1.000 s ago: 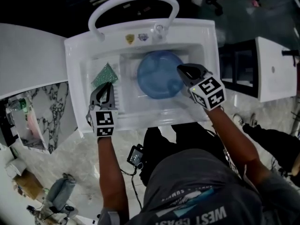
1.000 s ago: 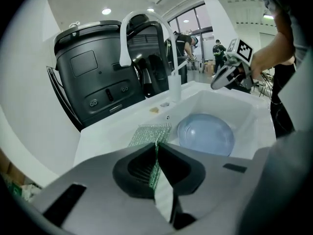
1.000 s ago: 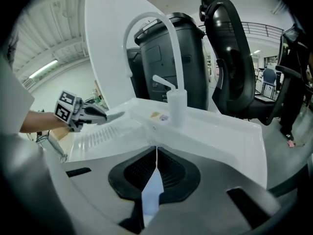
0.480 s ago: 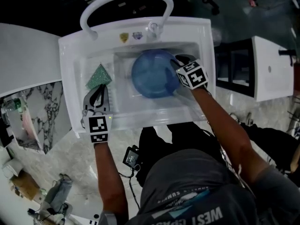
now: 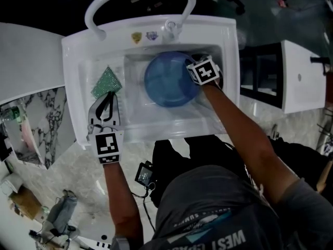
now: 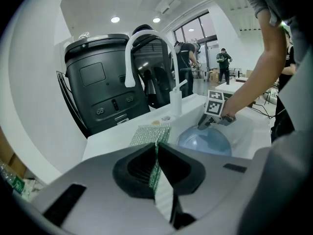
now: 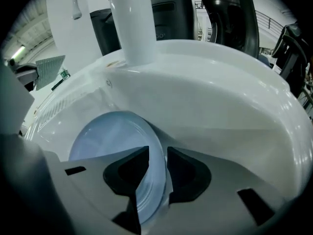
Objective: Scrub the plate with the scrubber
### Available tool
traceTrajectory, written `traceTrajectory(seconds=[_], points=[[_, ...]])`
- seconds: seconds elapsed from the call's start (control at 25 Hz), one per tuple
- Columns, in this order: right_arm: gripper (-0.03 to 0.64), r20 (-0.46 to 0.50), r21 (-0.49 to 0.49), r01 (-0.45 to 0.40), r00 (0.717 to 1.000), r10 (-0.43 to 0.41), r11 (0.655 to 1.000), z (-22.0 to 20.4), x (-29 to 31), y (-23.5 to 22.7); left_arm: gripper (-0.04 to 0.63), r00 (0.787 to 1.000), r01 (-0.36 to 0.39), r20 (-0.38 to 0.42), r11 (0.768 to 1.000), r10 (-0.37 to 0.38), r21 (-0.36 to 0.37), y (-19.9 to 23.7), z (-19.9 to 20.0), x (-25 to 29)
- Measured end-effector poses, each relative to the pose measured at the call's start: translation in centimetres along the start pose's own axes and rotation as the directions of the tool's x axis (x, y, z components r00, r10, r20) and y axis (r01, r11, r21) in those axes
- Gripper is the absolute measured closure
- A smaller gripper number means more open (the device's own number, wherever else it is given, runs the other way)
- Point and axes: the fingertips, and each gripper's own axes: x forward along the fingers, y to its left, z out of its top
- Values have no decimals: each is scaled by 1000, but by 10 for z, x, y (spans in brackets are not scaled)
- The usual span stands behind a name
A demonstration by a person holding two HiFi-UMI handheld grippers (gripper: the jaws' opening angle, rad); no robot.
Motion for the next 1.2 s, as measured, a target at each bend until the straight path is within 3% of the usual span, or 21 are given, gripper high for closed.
traceTrajectory(seconds=[0.24, 0.4, 0.68, 0.88, 1.2], points=[[494, -35, 17, -45, 998, 46, 999, -3, 19, 7, 574, 1000, -4, 26, 1000, 3, 8, -1, 15, -4], [555, -91, 32, -31, 995, 34, 999, -6, 23, -3, 574, 999, 4, 35, 1000, -5, 19, -4, 20, -5], [581, -163, 135, -141, 973, 163, 981, -12, 8, 11, 574, 998, 54, 36, 997, -56, 49, -20, 27, 1], [580, -121, 232, -189, 968, 221, 954, -10, -12, 23, 574, 993, 112, 33, 989, -116, 94, -43, 32, 10], [580, -8, 382, -275, 953, 301, 882, -10, -56, 38, 574, 981, 190, 22, 972, -195, 140, -71, 30, 16]])
